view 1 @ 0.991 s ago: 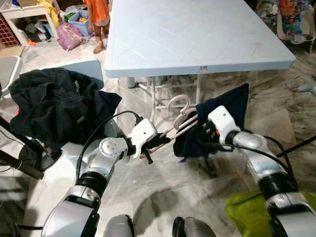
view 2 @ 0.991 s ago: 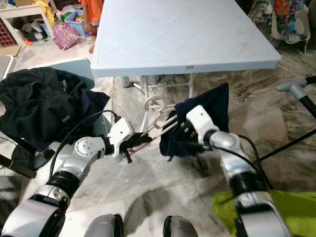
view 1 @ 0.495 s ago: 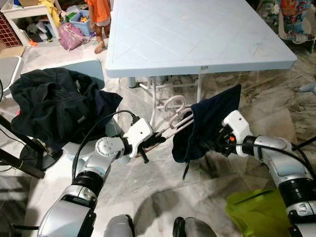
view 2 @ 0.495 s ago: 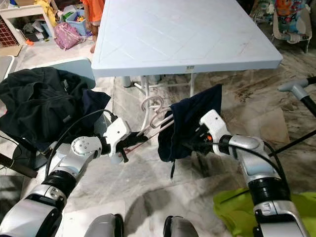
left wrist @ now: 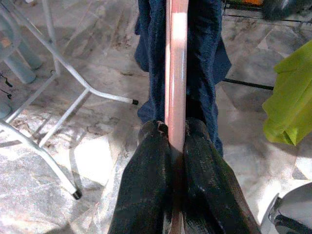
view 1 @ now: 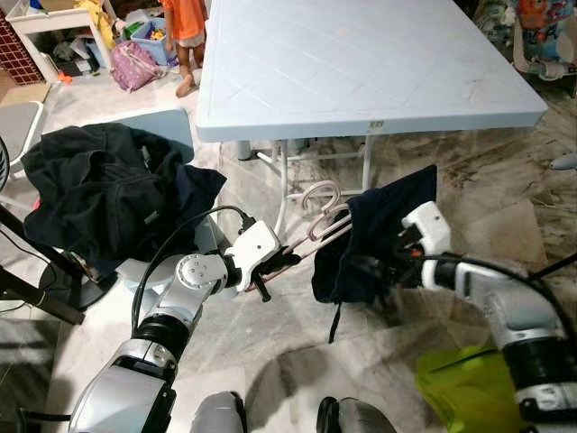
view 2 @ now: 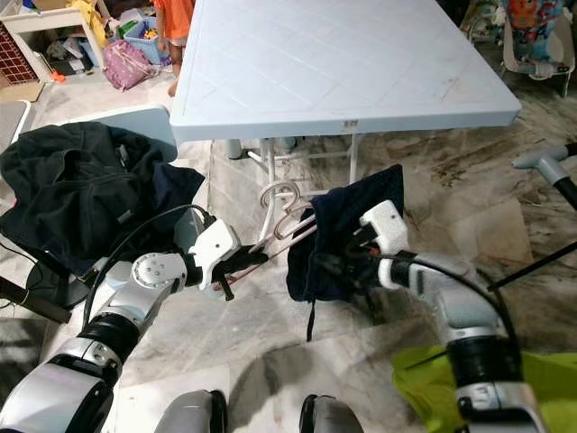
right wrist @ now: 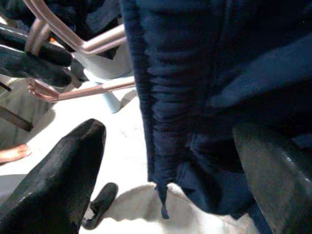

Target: Hang hanger

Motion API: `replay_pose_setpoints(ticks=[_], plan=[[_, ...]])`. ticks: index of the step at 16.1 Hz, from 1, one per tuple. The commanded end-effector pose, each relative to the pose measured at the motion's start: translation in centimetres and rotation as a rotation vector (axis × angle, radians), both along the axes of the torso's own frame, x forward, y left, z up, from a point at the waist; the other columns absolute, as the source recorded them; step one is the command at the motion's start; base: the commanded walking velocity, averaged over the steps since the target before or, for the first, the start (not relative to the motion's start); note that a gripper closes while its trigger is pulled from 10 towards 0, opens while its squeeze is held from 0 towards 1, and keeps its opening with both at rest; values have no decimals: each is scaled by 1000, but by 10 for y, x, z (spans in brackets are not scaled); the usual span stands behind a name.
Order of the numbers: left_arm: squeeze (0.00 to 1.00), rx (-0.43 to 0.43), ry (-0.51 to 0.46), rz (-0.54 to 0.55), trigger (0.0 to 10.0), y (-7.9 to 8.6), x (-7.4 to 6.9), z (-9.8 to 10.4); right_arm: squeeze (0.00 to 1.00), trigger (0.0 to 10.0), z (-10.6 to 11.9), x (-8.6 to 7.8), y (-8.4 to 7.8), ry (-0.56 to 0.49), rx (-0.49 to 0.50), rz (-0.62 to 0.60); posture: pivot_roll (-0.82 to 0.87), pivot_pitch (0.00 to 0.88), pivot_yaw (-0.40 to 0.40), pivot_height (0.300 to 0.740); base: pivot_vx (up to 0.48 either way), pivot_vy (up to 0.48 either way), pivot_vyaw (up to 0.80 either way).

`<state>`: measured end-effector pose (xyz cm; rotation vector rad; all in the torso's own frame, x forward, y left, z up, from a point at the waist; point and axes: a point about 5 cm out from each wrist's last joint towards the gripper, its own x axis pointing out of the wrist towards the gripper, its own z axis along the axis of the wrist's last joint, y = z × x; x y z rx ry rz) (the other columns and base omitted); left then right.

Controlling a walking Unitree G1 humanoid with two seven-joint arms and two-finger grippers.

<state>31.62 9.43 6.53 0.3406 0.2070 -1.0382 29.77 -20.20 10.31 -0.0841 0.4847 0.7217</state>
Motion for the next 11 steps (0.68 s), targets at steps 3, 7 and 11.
replay_pose_setpoints(ticks=[3, 7, 11], plan=[[0, -15, -45, 0, 0, -3, 3, 7, 0, 10000, 2, 3, 13, -60, -69, -68, -44, 93, 39, 740, 0, 0, 0], [0, -16, -49, -5, 0, -5, 3, 7, 0, 10000, -1, 7, 29, -123, -101, -168, -45, 93, 45, 740, 0, 0, 0], [0, -11, -53, 4, 0, -4, 5, 8, 0, 10000, 1, 8, 34, -110, -75, -166, -46, 93, 46, 740, 0, 0, 0]])
